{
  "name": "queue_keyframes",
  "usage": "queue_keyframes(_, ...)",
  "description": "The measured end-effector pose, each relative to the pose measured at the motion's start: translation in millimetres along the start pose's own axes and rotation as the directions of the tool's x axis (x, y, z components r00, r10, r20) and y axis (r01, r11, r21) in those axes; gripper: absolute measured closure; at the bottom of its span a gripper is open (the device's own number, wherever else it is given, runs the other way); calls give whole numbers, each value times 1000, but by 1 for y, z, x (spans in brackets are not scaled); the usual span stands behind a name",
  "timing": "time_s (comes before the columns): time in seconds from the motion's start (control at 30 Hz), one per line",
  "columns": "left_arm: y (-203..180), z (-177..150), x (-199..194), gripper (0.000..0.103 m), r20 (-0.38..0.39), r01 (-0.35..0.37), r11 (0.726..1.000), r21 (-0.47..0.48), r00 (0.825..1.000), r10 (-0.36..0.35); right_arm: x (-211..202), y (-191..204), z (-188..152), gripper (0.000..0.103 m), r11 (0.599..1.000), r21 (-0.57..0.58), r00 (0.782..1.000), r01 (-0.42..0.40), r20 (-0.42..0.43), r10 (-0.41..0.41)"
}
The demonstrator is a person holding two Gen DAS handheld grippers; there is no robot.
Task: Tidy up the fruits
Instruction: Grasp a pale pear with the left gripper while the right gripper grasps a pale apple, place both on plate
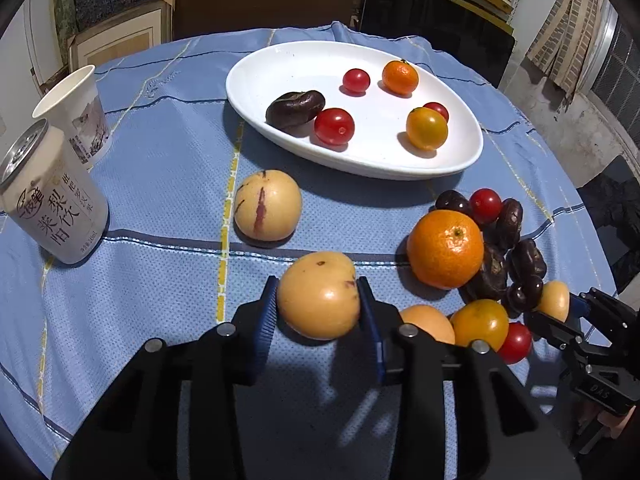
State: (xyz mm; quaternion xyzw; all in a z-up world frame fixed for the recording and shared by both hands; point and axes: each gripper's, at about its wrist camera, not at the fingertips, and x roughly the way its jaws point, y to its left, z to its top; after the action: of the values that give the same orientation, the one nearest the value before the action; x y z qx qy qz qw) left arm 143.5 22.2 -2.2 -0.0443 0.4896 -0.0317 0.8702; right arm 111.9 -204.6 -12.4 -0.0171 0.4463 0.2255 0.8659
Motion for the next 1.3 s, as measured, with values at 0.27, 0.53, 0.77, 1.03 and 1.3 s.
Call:
queue_keyframes(0.27, 6, -13, -20, 66, -4, 31, 999, -15, 1000, -31, -5, 3, 1, 59, 1000, 0, 1000, -8, 0, 8)
queue_keyframes(0.53, -3, -15, -63, 66, 57, 23, 996, 85, 998, -28, -39, 16, 10, 59, 999, -38, 998, -29, 61, 32)
queue_keyframes(0.77, -10, 14, -79, 65, 94, 24, 993, 119, 995, -35, -58, 29, 48, 59, 995, -91, 992, -31, 116, 42)
queue_keyframes(1.03, -27, 75, -57, 65, 124, 33, 989, 146, 991, -52, -34, 35, 113, 59, 993, -105, 987, -53, 147, 68)
queue_keyframes(1.3, -28, 118, 6, 65, 65, 26, 995, 96, 997, -32, 33, 17, 161, 59, 996, 0, 991, -87, 101, 86)
